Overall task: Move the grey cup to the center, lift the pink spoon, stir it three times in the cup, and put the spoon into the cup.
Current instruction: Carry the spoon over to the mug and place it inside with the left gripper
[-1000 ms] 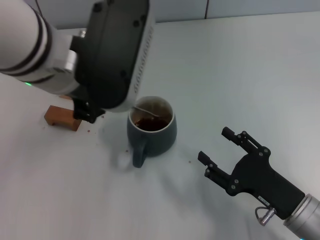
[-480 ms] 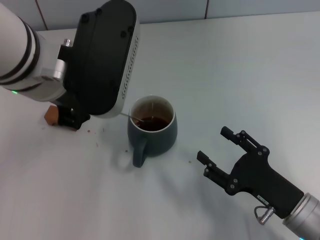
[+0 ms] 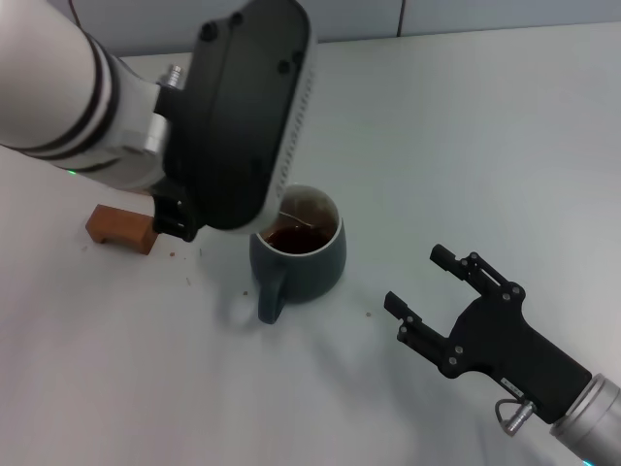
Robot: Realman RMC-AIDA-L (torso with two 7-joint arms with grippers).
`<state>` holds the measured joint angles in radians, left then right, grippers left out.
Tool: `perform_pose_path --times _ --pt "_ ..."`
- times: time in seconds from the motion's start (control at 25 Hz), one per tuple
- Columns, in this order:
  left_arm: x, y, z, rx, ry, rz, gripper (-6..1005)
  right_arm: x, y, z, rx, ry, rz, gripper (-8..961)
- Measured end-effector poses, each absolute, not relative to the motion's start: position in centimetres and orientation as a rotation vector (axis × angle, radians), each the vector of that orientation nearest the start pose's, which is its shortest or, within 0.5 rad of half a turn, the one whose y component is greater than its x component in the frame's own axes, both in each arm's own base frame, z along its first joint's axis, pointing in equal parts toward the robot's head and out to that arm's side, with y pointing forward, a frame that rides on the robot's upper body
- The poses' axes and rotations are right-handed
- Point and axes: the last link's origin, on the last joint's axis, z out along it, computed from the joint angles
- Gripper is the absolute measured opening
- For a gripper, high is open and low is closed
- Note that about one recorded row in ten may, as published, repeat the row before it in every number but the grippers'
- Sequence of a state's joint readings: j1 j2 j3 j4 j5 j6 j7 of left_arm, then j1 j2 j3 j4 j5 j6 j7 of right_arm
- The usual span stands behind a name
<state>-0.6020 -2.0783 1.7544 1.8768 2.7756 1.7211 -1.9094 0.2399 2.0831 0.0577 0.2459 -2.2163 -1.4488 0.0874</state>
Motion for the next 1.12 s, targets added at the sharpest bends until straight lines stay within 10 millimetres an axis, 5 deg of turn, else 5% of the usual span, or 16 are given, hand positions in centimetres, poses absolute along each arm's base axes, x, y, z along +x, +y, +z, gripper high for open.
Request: perform_pose_path --times 0.44,0.96,1.12 --pt "-9.5 30.7 1.3 -2.624 0.644 0.943 184 29.4 19.9 -9.8 -2.171 0.331 0.878 756" --pt "-8.8 32.0 1.3 -2.622 0.533 0.704 226 29.5 19.9 -9.7 -2.170 0.333 0.876 755" --pt "-8.7 32.6 1.8 -2.594 0.513 0.558 422 29.5 19.9 -9.6 -2.163 0.332 0.878 755"
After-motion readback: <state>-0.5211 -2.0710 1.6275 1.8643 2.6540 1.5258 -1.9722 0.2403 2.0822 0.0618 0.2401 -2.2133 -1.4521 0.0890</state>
